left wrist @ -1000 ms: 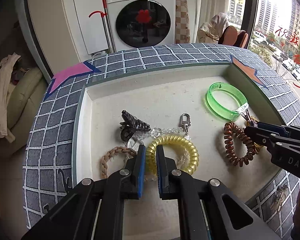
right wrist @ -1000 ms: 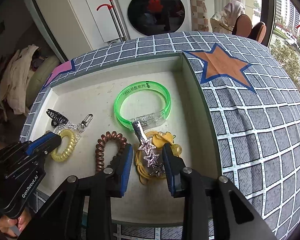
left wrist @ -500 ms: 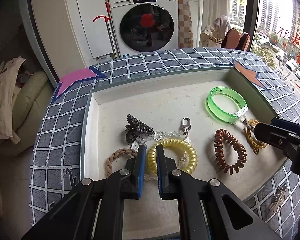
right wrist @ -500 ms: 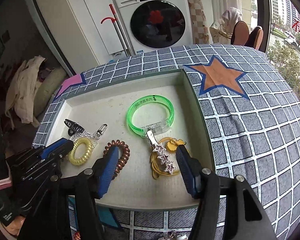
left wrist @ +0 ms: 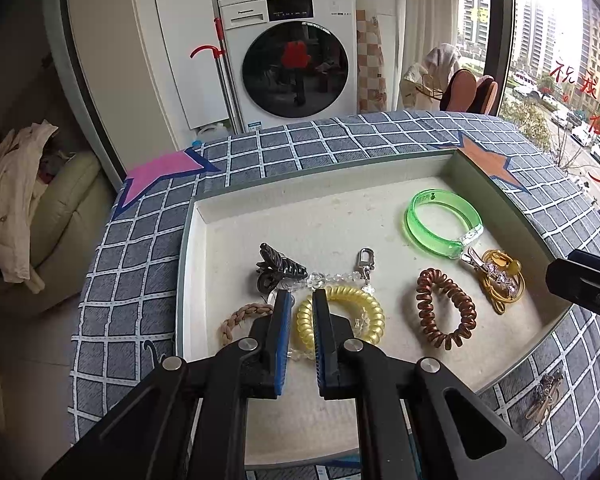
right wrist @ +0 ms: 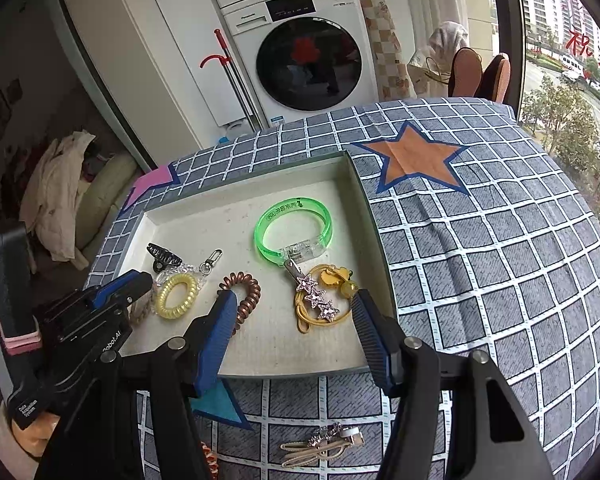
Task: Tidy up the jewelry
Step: 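Open the right tool releasing the star clip while the left tool releases the gold coil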
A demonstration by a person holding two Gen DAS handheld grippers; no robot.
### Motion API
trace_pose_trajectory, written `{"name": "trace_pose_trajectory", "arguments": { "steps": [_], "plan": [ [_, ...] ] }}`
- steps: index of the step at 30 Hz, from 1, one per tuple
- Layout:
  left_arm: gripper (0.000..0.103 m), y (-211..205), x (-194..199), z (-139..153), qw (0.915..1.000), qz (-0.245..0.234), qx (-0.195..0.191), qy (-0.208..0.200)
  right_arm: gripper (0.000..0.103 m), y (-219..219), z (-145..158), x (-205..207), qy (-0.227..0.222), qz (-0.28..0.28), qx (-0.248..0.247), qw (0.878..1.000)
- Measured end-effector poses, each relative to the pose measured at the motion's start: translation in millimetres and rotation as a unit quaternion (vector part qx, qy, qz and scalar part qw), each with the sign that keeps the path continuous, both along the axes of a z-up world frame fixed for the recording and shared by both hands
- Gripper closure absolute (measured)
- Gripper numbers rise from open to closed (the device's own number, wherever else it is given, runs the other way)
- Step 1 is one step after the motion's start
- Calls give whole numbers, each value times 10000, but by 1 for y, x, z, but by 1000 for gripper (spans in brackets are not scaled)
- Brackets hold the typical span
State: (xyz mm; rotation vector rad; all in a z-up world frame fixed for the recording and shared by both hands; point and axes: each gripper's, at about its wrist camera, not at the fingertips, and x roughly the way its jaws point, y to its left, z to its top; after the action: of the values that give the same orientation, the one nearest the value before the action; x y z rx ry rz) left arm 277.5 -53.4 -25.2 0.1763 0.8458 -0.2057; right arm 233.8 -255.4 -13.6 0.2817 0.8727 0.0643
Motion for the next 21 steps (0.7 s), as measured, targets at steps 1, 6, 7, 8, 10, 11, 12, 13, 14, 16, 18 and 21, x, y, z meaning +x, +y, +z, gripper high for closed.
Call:
{"name": "trace_pose_trajectory", "arguments": {
  "steps": [1, 6, 7, 8, 10, 11, 12, 13, 14, 16, 18, 21],
  "plan": [
    [72, 0, 0, 1, 10000, -4, -8, -11, 39, -1, 1, -2, -6, -7, 4, 10000],
    [72, 2, -3, 8, 9999, 10, -103, -63, 39, -4, 3, -9, -25, -13, 40, 10000],
    [72, 2, -3, 9, 9999, 23, -113, -72, 39, -5, 3, -11, -25, -20, 56, 10000],
    [72, 3, -4, 10, 9999, 40, -120, -86, 39, -6, 3, -13, -30, -28, 74, 10000],
    [72, 4, -5, 11, 9998, 82, -136, -105, 39, -8, 4, -18, -45, -38, 88, 9999],
    [72, 5, -5, 12, 9998, 100, -149, -106, 39, -8, 4, -20, -49, -45, 89, 9999],
    [72, 6, -6, 12, 9998, 110, -155, -104, 39, -9, 5, -23, -53, -54, 93, 9999],
    [72, 7, -6, 13, 9997, 120, -158, -105, 39, -11, 5, -25, -53, -64, 101, 9999],
    [72, 7, -6, 13, 9997, 127, -162, -109, 39, -12, 5, -28, -54, -77, 110, 9999],
    [61, 8, -8, 14, 9997, 141, -178, -105, 37, -15, 5, -33, -58, -115, 135, 9998],
    [0, 11, -11, 17, 9995, 252, -172, -110, 26, -19, 5, -40, -65, -167, 161, 9997],
    [0, 12, -18, 24, 9988, 244, -196, -388, 21, -23, 5, -49, -75, -224, 196, 9995]
  ]
}}
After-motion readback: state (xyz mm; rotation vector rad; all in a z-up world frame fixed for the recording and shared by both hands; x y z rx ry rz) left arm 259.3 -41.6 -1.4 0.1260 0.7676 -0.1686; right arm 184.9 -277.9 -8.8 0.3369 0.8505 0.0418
